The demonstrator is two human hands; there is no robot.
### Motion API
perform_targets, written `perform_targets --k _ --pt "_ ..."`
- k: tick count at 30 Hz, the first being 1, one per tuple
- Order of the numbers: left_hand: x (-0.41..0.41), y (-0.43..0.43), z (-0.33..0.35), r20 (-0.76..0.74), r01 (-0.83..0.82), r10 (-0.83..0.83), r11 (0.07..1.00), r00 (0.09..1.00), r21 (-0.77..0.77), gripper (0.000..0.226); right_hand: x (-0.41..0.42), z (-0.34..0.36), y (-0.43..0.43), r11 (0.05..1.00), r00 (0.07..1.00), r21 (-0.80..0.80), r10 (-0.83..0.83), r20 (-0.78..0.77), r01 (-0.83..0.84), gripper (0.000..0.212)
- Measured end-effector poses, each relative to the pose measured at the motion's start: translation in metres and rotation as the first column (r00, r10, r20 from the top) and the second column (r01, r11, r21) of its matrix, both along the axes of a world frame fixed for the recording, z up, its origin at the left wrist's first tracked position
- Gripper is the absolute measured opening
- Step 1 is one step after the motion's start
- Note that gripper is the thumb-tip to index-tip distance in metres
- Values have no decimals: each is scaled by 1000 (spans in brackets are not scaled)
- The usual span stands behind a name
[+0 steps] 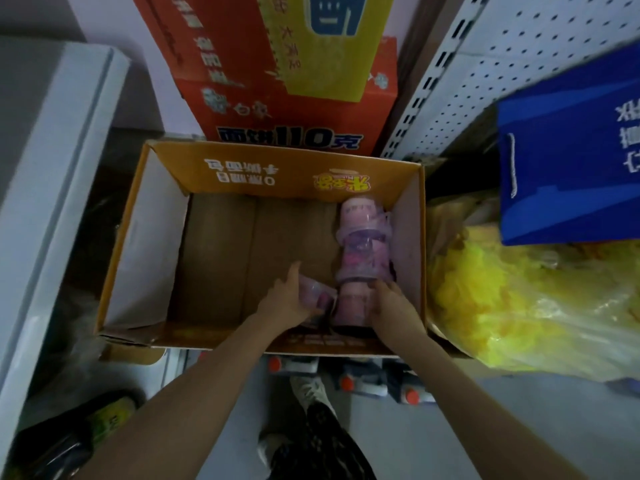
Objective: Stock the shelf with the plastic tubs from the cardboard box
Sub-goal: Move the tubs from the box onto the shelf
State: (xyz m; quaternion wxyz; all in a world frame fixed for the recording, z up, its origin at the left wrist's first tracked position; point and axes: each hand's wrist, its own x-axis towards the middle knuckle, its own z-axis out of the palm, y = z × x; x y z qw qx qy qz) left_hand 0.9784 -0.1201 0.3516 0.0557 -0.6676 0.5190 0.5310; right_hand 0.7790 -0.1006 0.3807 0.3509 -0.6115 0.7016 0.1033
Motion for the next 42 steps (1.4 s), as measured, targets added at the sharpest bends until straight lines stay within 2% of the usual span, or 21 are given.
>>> perform_targets --k 4,9,13,16,21,24,27,29,32,35,38,40,42 --pt "-11 -1 -18 12 -10 10 999 1000 -40 117 -3 0 -2 1000 1000 -13 -8 20 9 37" --pt "-5 -6 -18 43 -99 104 988 994 -115 104 5 2 -13 986 990 -100 -127 54 132 42" --pt "15 -25 -2 -19 -231 232 952 973 -199 102 11 7 -36 961 988 -231 -149 39 154 41" --pt "28 -39 7 -59 -263 257 925 965 -275 92 16 4 -54 954 990 -265 -139 35 143 43" --pt "39 -49 7 -63 -277 271 912 961 -302 94 24 -9 -68 977 984 -151 -161 -79 148 55" --pt "44 -46 2 -68 -282 274 911 959 -300 97 26 -20 -67 985 975 -34 -174 -141 171 76" --pt "51 -40 -2 -81 -288 277 905 958 -314 96 27 -33 -68 969 966 57 -231 -119 239 97" --pt "55 -37 -3 -89 -301 288 897 954 -324 95 28 -39 -70 963 961 73 -250 -115 260 106" --pt "62 -34 -3 -95 -317 303 888 948 -332 97 31 -43 -73 967 959 39 -245 -140 253 107" --pt "72 -32 1 -105 -342 327 877 939 -336 98 40 -38 -71 984 970 -5 -176 -165 177 104" --pt "83 -29 9 -121 -383 365 852 923 -357 98 58 -27 -68 999 993 -37 -17 -114 13 104" --pt "92 -27 15 -123 -413 397 834 910 -367 98 75 -20 -67 976 976 -80 197 -95 -205 103" --pt "104 -23 21 -120 -445 433 814 893 -374 96 92 -18 -68 857 861 -118 480 -165 -501 103"
